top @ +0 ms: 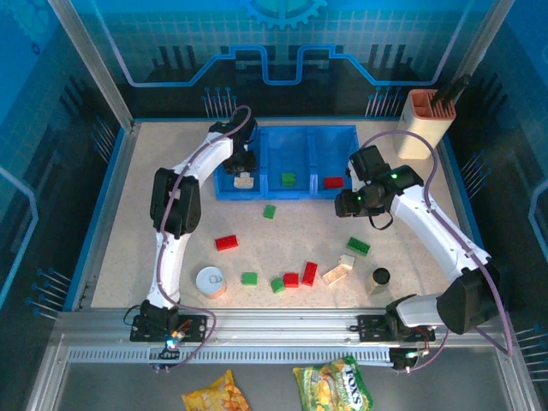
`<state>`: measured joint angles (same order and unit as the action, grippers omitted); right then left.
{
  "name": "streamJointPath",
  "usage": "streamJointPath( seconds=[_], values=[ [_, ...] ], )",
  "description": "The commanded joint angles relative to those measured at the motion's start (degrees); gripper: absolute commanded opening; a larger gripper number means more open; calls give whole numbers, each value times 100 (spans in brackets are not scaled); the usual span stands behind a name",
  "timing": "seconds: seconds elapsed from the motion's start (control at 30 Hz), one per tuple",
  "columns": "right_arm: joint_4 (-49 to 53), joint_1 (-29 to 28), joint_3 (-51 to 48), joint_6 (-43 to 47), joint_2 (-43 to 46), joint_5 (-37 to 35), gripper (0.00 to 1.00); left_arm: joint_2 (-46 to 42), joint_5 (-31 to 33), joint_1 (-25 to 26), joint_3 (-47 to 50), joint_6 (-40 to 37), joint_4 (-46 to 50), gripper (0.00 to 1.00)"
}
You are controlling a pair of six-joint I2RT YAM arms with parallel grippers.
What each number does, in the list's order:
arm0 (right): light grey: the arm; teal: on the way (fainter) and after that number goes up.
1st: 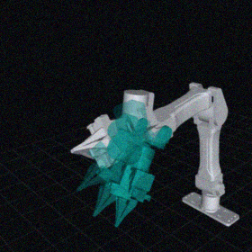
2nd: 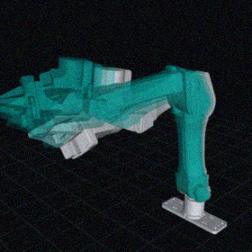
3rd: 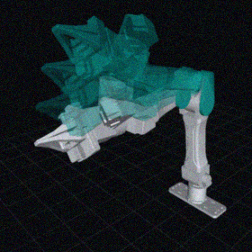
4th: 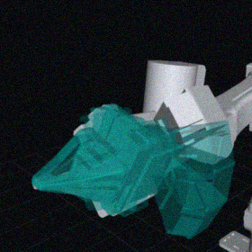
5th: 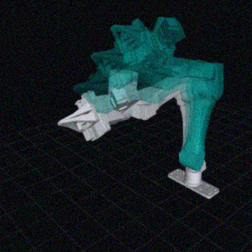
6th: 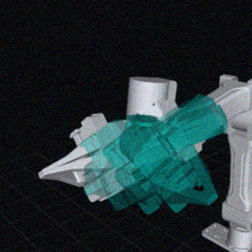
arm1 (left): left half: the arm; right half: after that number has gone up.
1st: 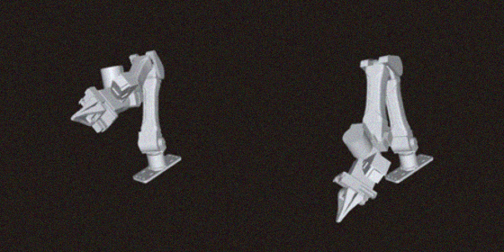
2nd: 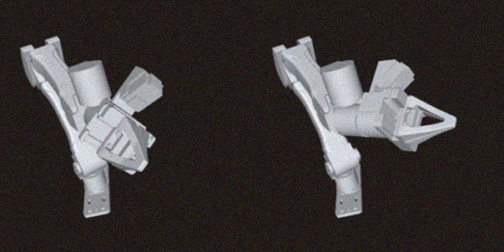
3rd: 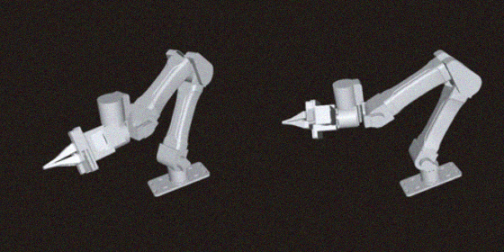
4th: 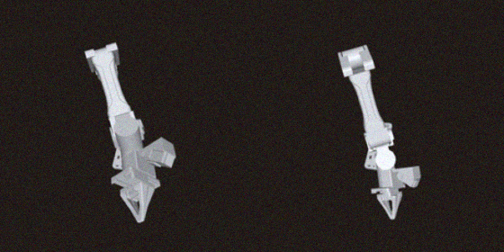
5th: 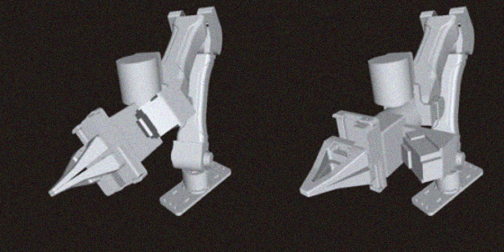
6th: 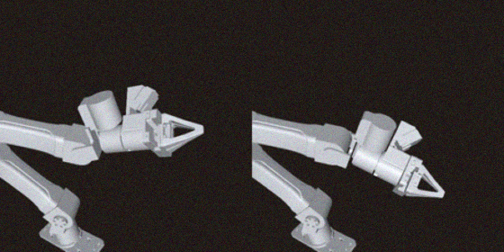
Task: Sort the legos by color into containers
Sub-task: Place the lego in the container, then pick up the lego from the middle-left of the table.
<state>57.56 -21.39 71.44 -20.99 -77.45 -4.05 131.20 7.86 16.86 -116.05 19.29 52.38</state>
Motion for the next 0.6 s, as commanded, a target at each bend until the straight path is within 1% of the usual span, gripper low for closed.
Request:
streamJointPath(
  seconds=[0.0, 0.43, 0.57],
  values=[
    [72, -118, -53, -69, 67, -34, 54, -520, -151, -60, 266, -83, 47, 44],
    [-47, -474, -371, -230, -127, -50, 54, -1923, -456, -52, 2139, 4, -436, 44],
    [-109, -571, -495, -298, -198, -34, 54, -2397, -455, -9, 2758, 22, -474, 44]
  ],
)
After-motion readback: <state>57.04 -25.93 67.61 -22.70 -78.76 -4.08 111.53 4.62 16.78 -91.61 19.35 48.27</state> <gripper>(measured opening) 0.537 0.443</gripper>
